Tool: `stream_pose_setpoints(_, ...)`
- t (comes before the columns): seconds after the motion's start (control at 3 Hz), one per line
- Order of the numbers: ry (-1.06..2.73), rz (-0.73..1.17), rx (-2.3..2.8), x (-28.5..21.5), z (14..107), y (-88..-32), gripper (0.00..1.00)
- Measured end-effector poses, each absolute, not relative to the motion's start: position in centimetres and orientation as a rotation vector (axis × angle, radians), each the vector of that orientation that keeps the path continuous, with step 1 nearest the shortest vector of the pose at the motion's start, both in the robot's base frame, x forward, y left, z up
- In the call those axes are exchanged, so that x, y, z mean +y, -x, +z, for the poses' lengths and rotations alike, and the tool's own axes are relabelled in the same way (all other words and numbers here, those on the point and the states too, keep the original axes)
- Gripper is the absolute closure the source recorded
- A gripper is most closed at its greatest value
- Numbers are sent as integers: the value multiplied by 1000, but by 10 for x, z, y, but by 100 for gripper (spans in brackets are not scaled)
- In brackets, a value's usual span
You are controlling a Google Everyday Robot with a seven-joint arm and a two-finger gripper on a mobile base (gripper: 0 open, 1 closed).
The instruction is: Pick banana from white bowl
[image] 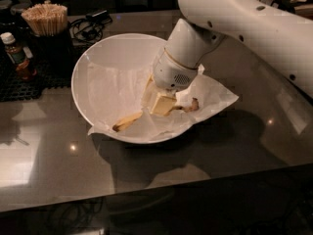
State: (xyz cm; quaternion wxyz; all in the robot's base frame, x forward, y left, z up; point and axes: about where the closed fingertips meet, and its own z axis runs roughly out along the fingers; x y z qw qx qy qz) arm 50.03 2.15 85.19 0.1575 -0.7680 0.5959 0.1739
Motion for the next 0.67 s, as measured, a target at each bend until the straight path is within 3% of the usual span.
stream_pose_setpoints(0.67,2190,498,1714,19,851,-500,74)
